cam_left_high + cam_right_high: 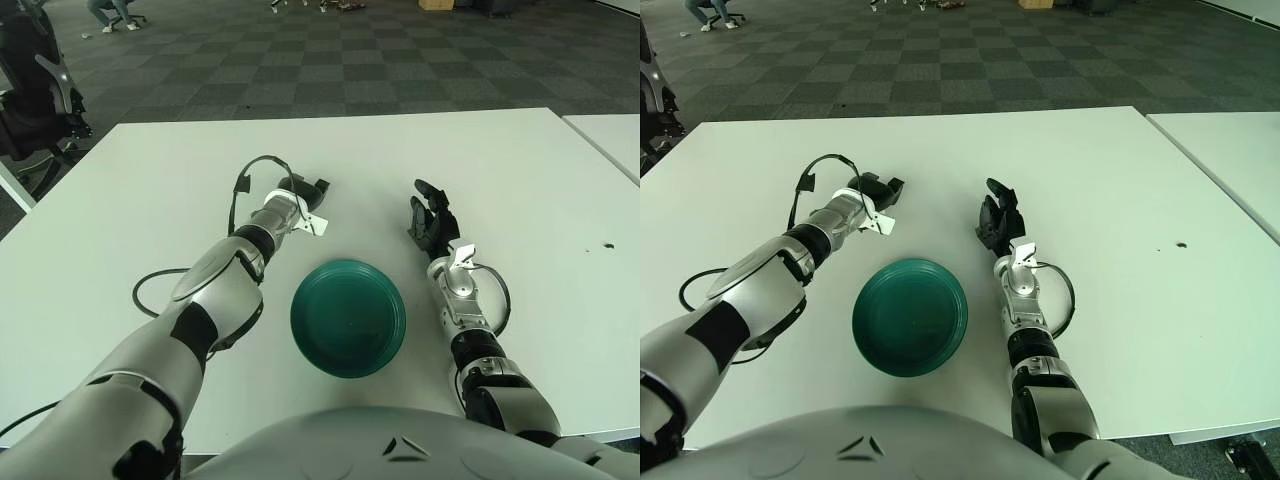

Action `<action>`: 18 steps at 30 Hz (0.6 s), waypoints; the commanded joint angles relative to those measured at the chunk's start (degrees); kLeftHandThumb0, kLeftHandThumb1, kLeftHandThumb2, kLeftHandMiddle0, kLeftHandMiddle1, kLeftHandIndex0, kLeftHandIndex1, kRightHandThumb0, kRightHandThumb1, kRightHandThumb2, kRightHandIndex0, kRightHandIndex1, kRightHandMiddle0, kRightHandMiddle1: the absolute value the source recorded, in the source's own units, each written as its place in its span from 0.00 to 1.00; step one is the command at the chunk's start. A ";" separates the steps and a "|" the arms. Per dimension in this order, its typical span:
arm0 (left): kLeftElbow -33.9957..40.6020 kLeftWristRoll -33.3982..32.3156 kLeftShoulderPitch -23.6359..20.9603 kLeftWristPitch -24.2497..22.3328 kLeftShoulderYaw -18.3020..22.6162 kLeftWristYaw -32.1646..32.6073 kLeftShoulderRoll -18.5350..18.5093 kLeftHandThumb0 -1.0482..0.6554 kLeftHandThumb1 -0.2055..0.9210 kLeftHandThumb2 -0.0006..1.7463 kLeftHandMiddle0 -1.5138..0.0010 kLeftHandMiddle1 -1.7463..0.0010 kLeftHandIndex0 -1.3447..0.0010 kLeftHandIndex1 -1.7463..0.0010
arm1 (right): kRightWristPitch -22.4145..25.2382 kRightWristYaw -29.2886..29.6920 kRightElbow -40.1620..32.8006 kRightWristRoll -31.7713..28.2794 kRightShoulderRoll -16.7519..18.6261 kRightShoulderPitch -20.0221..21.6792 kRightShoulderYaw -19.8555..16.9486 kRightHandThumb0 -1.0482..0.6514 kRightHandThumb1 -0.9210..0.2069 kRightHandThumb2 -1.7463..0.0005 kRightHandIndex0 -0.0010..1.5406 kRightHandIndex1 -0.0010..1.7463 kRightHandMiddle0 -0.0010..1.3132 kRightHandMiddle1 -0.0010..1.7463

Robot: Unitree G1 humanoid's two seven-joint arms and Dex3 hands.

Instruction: Put the charger into the plate.

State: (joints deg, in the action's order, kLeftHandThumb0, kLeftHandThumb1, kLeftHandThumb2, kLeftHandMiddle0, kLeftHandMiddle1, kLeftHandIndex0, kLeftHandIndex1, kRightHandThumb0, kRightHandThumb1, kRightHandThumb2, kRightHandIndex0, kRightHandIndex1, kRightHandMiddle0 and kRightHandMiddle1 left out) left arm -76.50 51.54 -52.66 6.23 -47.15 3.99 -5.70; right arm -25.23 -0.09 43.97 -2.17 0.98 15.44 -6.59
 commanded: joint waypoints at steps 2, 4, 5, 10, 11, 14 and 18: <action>-4.57 2.23 10.01 0.89 -2.46 -5.07 0.13 0.61 0.57 0.67 0.72 0.02 0.69 0.00 | 7.56 0.35 10.65 -2.06 -0.81 -8.98 -2.68 0.22 0.00 0.60 0.20 0.02 0.00 0.41; -4.59 2.19 9.90 0.84 -2.46 -5.13 0.18 0.62 0.57 0.67 0.72 0.02 0.69 0.00 | 7.63 0.28 11.19 -2.12 -0.95 -8.47 -2.85 0.22 0.00 0.60 0.20 0.02 0.00 0.41; -4.60 2.18 9.87 0.81 -2.46 -5.16 0.22 0.62 0.57 0.67 0.72 0.02 0.69 0.00 | 7.63 0.23 11.47 -2.15 -1.02 -8.25 -2.92 0.22 0.00 0.60 0.20 0.02 0.00 0.41; -4.62 2.13 9.65 0.68 -2.42 -5.29 0.37 0.62 0.57 0.67 0.72 0.02 0.69 0.00 | 7.63 0.01 12.69 -2.28 -1.39 -7.20 -3.28 0.22 0.00 0.60 0.20 0.01 0.00 0.41; -4.63 2.12 9.62 0.65 -2.42 -5.31 0.39 0.62 0.57 0.67 0.72 0.02 0.69 0.00 | 7.59 -0.03 12.99 -2.30 -1.45 -6.99 -3.35 0.22 0.00 0.60 0.20 0.01 0.00 0.41; -4.64 2.10 9.54 0.58 -2.41 -5.37 0.47 0.62 0.57 0.67 0.72 0.02 0.69 0.00 | 7.44 -0.11 13.78 -2.38 -1.65 -6.43 -3.48 0.22 0.00 0.60 0.20 0.01 0.00 0.41; -4.65 2.08 9.47 0.53 -2.40 -5.41 0.53 0.62 0.57 0.67 0.72 0.02 0.69 0.00 | 7.26 -0.20 14.49 -2.45 -1.82 -5.97 -3.61 0.22 0.00 0.60 0.20 0.01 0.00 0.41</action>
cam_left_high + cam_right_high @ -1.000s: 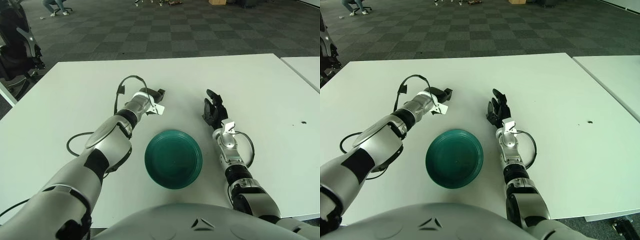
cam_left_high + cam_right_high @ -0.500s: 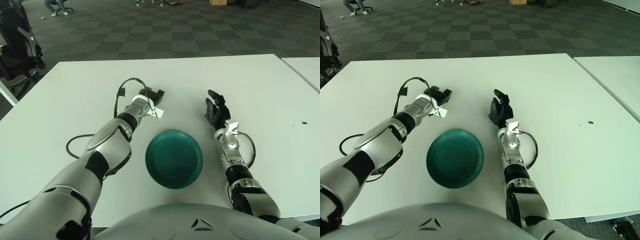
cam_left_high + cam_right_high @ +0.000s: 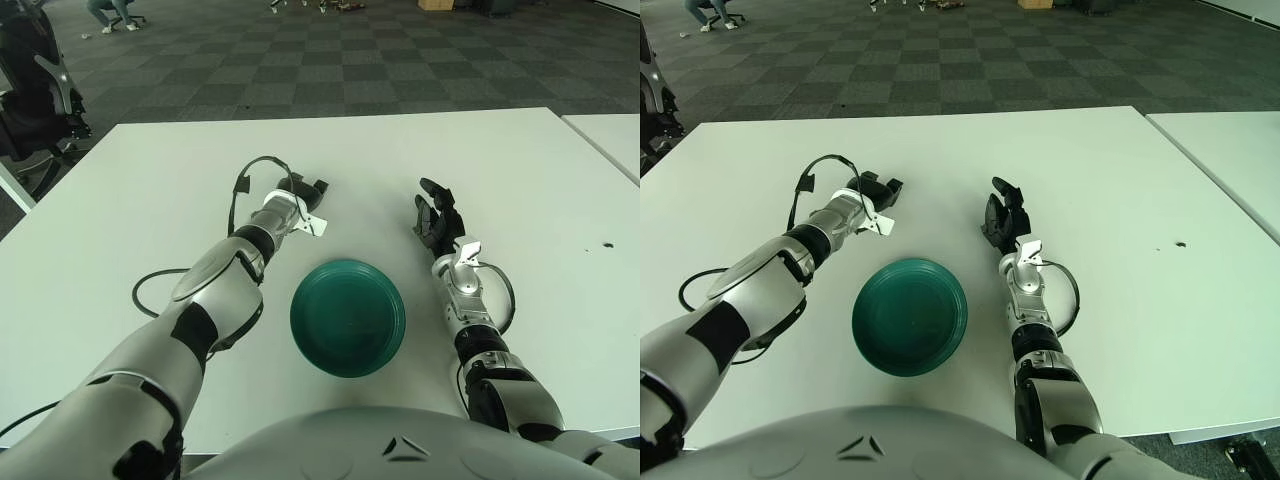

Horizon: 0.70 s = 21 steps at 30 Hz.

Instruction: Put the charger into the plate.

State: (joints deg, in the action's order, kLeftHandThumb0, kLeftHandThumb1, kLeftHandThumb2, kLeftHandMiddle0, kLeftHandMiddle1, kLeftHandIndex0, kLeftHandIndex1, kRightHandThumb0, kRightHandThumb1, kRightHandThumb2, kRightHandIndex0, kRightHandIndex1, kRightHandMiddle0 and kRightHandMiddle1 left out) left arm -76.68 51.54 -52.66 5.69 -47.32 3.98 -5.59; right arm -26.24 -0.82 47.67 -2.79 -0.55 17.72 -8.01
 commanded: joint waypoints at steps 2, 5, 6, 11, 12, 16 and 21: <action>-4.48 2.07 9.45 1.03 -2.22 -5.43 0.47 0.62 0.57 0.67 0.72 0.02 0.69 0.00 | 8.18 0.43 11.20 -1.85 -0.40 -8.00 -2.32 0.22 0.00 0.60 0.20 0.01 0.00 0.41; -4.49 2.07 9.44 0.99 -2.23 -5.44 0.54 0.62 0.57 0.67 0.72 0.02 0.69 0.00 | 7.98 0.29 11.72 -1.83 -0.51 -7.74 -2.51 0.22 0.00 0.60 0.20 0.01 0.00 0.41; -4.49 2.06 9.44 0.97 -2.23 -5.44 0.56 0.62 0.57 0.67 0.72 0.02 0.69 0.00 | 7.92 0.24 11.87 -1.81 -0.54 -7.67 -2.58 0.22 0.00 0.60 0.20 0.01 0.00 0.41; -4.50 2.07 9.51 0.92 -2.26 -5.41 0.65 0.62 0.57 0.67 0.72 0.02 0.69 0.00 | 7.61 0.05 12.48 -1.76 -0.63 -7.49 -2.81 0.22 0.00 0.60 0.20 0.01 0.00 0.41; -4.50 2.07 9.52 0.92 -2.27 -5.41 0.65 0.62 0.57 0.67 0.72 0.02 0.69 0.00 | 7.55 0.03 12.58 -1.75 -0.64 -7.46 -2.83 0.22 0.00 0.60 0.20 0.01 0.00 0.41; -2.26 -1.50 7.76 6.89 2.46 13.25 -3.93 0.62 0.51 0.71 0.65 0.04 0.68 0.00 | 6.55 0.52 11.63 -0.80 0.30 -8.13 -1.96 0.23 0.00 0.61 0.22 0.01 0.00 0.43; -0.11 -2.44 4.91 14.61 4.51 28.10 -9.20 0.62 0.39 0.79 0.53 0.07 0.65 0.00 | 5.41 1.12 11.66 -0.05 1.10 -8.59 -1.21 0.23 0.00 0.62 0.23 0.02 0.00 0.47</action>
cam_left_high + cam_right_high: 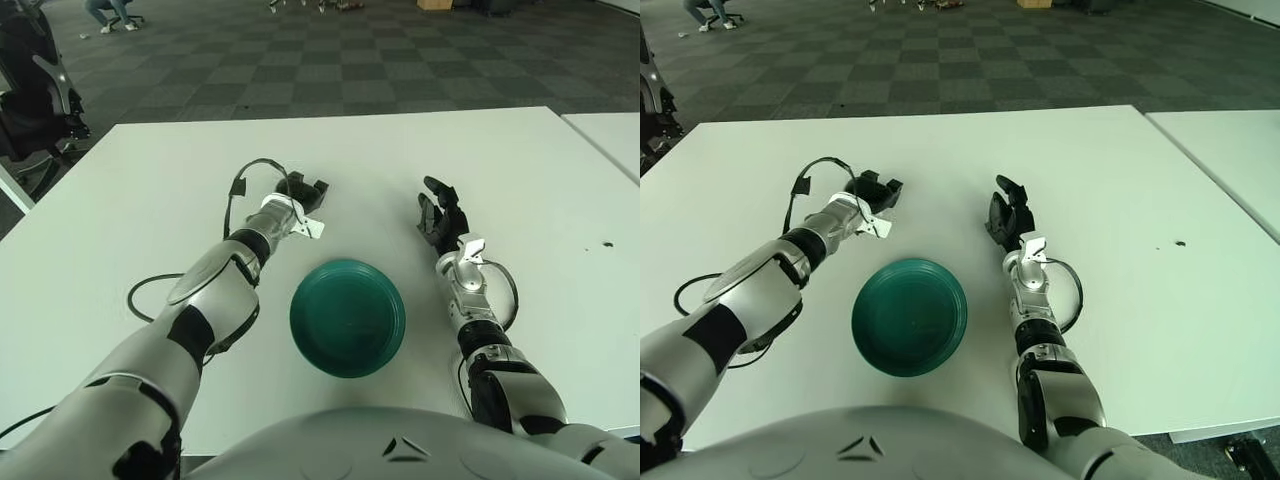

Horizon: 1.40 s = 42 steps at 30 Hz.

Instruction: Put the charger into the plate.

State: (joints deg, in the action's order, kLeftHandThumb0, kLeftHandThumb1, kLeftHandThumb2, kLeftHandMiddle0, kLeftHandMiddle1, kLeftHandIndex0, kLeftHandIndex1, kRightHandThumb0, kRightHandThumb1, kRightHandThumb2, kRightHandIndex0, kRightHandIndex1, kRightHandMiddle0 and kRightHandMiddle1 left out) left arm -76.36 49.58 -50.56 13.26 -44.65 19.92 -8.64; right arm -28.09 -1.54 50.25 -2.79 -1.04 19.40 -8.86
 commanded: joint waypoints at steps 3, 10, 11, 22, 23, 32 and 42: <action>3.60 -0.33 -1.30 15.65 2.97 20.12 -10.62 0.62 0.36 0.81 0.52 0.07 0.64 0.00 | 7.02 2.51 10.27 0.34 1.87 -9.81 -0.04 0.23 0.00 0.63 0.23 0.02 0.00 0.47; 9.88 0.72 -2.76 23.19 4.70 28.55 -14.96 0.62 0.33 0.84 0.51 0.04 0.62 0.00 | 6.44 2.61 12.10 0.56 2.08 -9.08 0.28 0.23 0.00 0.62 0.23 0.02 0.00 0.48; 10.80 1.11 -2.68 23.27 4.72 29.46 -15.20 0.62 0.32 0.85 0.50 0.05 0.61 0.00 | 6.29 2.60 12.32 0.60 2.08 -9.02 0.33 0.23 0.00 0.62 0.23 0.01 0.00 0.49; 22.09 5.28 0.35 22.40 4.42 33.53 -19.63 0.62 0.25 0.89 0.46 0.05 0.57 0.00 | 6.20 3.59 14.30 0.94 2.37 -8.04 0.68 0.23 0.00 0.63 0.24 0.01 0.00 0.46; 23.06 5.38 0.73 22.68 4.53 33.20 -20.00 0.62 0.25 0.90 0.46 0.05 0.57 0.00 | 6.23 3.65 14.46 0.95 2.38 -7.93 0.68 0.24 0.00 0.63 0.24 0.01 0.00 0.46; 32.41 2.34 5.39 27.62 6.28 24.75 -23.15 0.62 0.26 0.90 0.47 0.04 0.59 0.00 | 5.96 4.38 16.04 1.37 2.74 -7.28 0.47 0.25 0.00 0.63 0.25 0.02 0.00 0.45; 46.53 -3.78 12.51 32.50 9.82 12.81 -24.90 0.62 0.26 0.90 0.48 0.02 0.59 0.00 | 6.05 5.13 16.88 1.26 3.17 -6.83 0.17 0.26 0.00 0.64 0.25 0.01 0.00 0.45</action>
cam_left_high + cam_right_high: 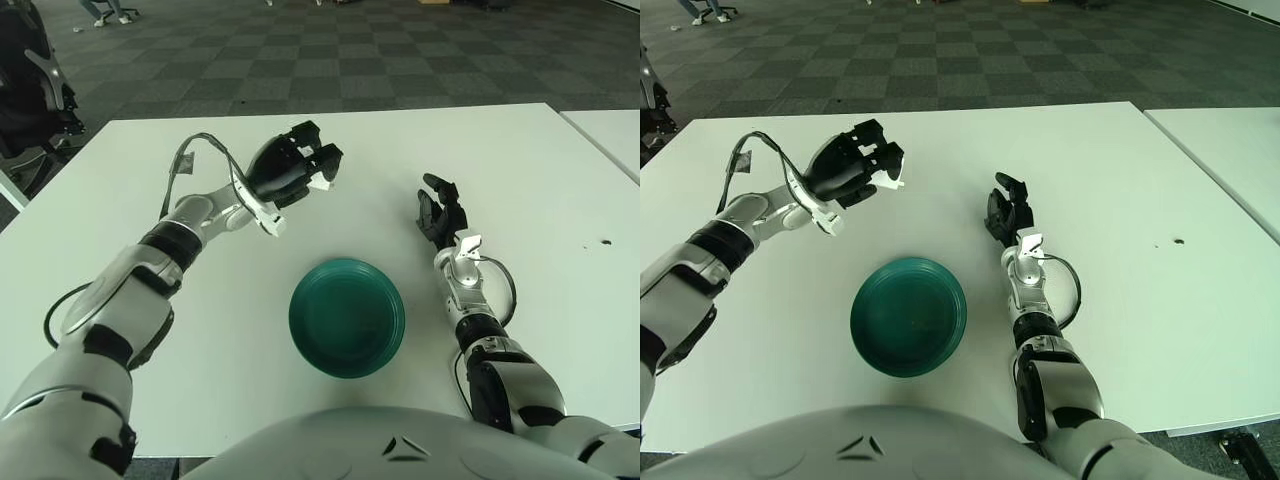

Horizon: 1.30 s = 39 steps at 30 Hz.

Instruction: Put the charger into the plate.

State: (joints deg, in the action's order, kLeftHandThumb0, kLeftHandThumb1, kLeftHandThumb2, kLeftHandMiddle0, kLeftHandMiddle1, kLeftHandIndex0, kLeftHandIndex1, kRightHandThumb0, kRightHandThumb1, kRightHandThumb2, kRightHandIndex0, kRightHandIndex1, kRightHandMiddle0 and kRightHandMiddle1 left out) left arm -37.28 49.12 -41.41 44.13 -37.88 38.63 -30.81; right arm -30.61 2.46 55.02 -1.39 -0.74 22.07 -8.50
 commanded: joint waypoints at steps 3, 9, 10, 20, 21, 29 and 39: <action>10.74 -4.27 5.07 2.61 4.09 -8.61 -3.36 0.62 0.25 0.91 0.48 0.01 0.58 0.00 | 8.45 1.24 12.50 -0.06 2.86 -9.30 -0.10 0.26 0.00 0.63 0.24 0.01 0.00 0.45; 18.92 -6.25 9.44 5.03 6.55 -13.93 -4.92 0.62 0.21 0.95 0.46 0.00 0.55 0.00 | 8.21 1.32 13.28 -0.02 2.90 -8.91 -0.06 0.26 0.00 0.62 0.24 0.01 0.00 0.45; 20.00 -6.52 10.10 5.16 7.02 -14.63 -5.06 0.62 0.21 0.95 0.46 0.00 0.55 0.00 | 8.15 1.39 13.38 0.01 2.93 -8.85 -0.04 0.26 0.00 0.62 0.24 0.01 0.00 0.45; 25.69 -9.89 12.69 10.62 8.37 -23.29 -5.91 0.61 0.28 0.89 0.51 0.00 0.59 0.00 | 5.55 0.78 13.61 0.30 3.27 -8.72 0.44 0.26 0.00 0.63 0.24 0.01 0.00 0.44; 25.94 -10.10 12.97 10.80 8.67 -23.85 -5.82 0.61 0.29 0.89 0.51 0.00 0.60 0.00 | 5.51 0.76 13.63 0.34 3.25 -8.70 0.48 0.26 0.00 0.63 0.24 0.01 0.00 0.44; 30.23 -13.93 15.17 13.78 10.13 -30.41 -6.81 0.61 0.33 0.85 0.52 0.01 0.63 0.00 | 5.42 1.02 13.51 1.84 2.91 -8.78 2.05 0.23 0.00 0.63 0.21 0.00 0.00 0.43; 32.30 -18.74 16.05 14.56 12.41 -37.43 -6.99 0.61 0.35 0.84 0.53 0.02 0.64 0.00 | 5.37 0.98 13.20 2.18 3.20 -8.82 2.23 0.22 0.00 0.63 0.14 0.00 0.00 0.37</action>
State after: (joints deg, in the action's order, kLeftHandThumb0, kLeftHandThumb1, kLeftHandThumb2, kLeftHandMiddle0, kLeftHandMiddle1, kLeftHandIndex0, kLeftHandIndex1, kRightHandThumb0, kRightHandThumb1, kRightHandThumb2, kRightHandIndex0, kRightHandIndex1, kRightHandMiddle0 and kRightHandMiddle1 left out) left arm -6.17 32.87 -25.93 58.17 -27.97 3.73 -36.84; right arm -32.35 3.53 58.59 0.43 -0.79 23.71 -7.19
